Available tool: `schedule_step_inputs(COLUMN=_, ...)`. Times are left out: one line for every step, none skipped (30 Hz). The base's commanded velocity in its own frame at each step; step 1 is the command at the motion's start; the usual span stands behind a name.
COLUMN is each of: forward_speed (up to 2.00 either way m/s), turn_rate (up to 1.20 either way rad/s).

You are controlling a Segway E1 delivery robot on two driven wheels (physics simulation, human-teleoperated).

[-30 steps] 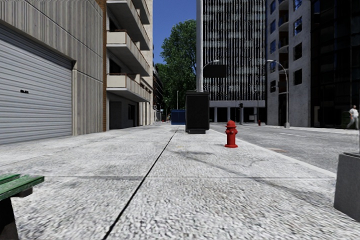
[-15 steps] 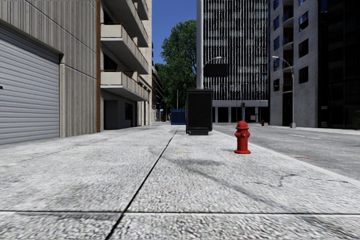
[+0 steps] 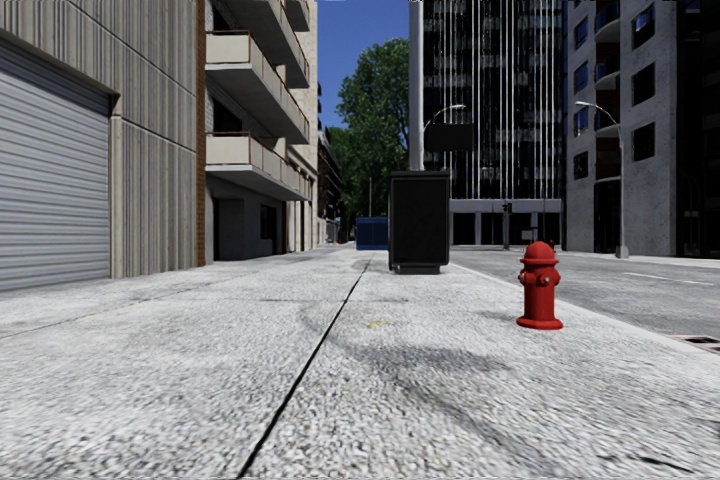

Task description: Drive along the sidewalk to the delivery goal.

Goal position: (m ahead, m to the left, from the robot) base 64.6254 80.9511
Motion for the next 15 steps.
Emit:
schedule_step_inputs(forward_speed=2.0, turn_rate=0.28)
schedule_step_inputs(forward_speed=2.0, turn_rate=0.28)
schedule_step_inputs(forward_speed=2.0, turn_rate=0.28)
schedule_step_inputs(forward_speed=2.0, turn_rate=0.28)
schedule_step_inputs(forward_speed=2.0, turn_rate=0.28)
schedule_step_inputs(forward_speed=2.0, turn_rate=0.28)
schedule_step_inputs(forward_speed=2.0, turn_rate=0.28)
schedule_step_inputs(forward_speed=2.0, turn_rate=0.28)
schedule_step_inputs(forward_speed=2.0, turn_rate=0.28)
schedule_step_inputs(forward_speed=2.0, turn_rate=0.28)
schedule_step_inputs(forward_speed=2.0, turn_rate=0.28)
schedule_step_inputs(forward_speed=2.0, turn_rate=0.28)
schedule_step_inputs(forward_speed=2.0, turn_rate=0.28)
schedule_step_inputs(forward_speed=2.0, turn_rate=0.28)
schedule_step_inputs(forward_speed=2.0, turn_rate=0.28)
